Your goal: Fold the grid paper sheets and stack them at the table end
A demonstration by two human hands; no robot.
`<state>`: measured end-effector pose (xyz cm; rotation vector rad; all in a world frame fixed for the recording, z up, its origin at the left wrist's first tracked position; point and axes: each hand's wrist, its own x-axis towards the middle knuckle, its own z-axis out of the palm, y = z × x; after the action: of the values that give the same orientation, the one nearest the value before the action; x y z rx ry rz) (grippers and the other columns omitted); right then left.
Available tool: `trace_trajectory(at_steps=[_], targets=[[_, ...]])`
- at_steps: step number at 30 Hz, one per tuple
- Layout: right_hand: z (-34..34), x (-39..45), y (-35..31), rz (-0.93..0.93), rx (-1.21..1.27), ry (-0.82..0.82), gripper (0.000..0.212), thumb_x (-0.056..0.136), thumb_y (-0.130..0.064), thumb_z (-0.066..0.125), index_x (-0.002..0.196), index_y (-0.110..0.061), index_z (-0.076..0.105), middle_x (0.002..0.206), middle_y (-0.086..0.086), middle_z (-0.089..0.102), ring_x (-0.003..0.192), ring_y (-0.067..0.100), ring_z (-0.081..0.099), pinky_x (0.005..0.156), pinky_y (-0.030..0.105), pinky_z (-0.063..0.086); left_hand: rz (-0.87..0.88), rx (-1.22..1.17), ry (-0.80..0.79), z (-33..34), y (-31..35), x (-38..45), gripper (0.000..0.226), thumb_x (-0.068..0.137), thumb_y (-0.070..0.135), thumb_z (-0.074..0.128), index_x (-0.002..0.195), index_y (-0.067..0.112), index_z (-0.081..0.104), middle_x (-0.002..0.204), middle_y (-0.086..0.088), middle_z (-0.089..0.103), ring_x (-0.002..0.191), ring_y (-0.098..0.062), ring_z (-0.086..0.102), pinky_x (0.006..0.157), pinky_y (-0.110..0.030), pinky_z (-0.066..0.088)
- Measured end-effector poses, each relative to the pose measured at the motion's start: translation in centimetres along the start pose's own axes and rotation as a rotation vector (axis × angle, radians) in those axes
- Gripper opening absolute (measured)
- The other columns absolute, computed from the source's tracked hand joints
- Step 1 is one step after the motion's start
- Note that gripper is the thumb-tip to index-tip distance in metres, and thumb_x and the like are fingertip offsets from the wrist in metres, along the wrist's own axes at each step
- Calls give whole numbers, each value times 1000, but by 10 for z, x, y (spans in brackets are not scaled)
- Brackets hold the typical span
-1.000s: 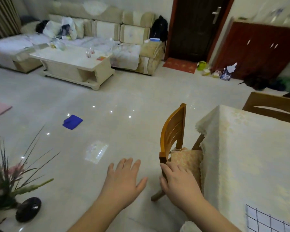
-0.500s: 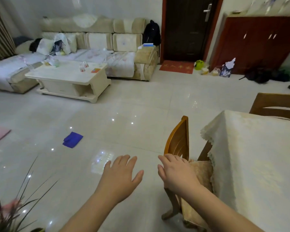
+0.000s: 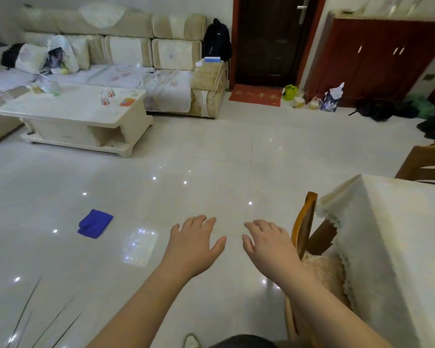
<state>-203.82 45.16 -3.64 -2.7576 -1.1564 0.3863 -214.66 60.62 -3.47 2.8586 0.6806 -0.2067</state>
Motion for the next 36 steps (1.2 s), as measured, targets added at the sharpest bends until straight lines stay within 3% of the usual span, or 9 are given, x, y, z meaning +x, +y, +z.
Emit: trace_trajectory(at_steps=[5, 12, 24, 30, 36], targets=[[-7, 46, -40, 42, -4, 36, 47, 103, -44, 24, 146, -27, 33, 151, -4, 37, 138, 17, 34, 115, 34, 24, 78, 17, 27, -27, -38, 43, 66, 93, 63, 19, 150, 31, 24, 155, 5, 28, 143, -15, 22, 115, -46, 21], [-13, 96, -39, 89, -41, 45, 47, 102, -43, 26, 145, -26, 36, 150, -3, 39, 137, 18, 36, 112, 33, 25, 128, 21, -9, -44, -60, 108, 62, 95, 60, 23, 150, 30, 24, 157, 5, 26, 144, -16, 21, 116, -47, 19], [-55, 237, 51, 204, 10, 133, 46, 103, -42, 27, 145, -27, 37, 149, -6, 41, 135, 17, 38, 110, 32, 27, 270, 111, -3, -84, -25, 292, 60, 97, 57, 24, 150, 29, 24, 156, 3, 26, 143, -17, 22, 116, -47, 17], [-82, 296, 91, 265, 11, 130, 46, 102, -45, 28, 143, -27, 39, 142, -5, 45, 128, 18, 44, 102, 32, 34, 328, 107, 27, -94, -4, 369, 65, 96, 56, 25, 153, 28, 11, 153, 4, 32, 139, -16, 30, 112, -42, 25], [-99, 350, 126, 382, 3, 148, 46, 100, -44, 30, 141, -26, 41, 137, -4, 49, 122, 19, 48, 98, 34, 37, 384, 80, 61, -98, 15, 447, 63, 97, 55, 24, 152, 25, 21, 155, 1, 30, 141, -18, 29, 112, -39, 26]])
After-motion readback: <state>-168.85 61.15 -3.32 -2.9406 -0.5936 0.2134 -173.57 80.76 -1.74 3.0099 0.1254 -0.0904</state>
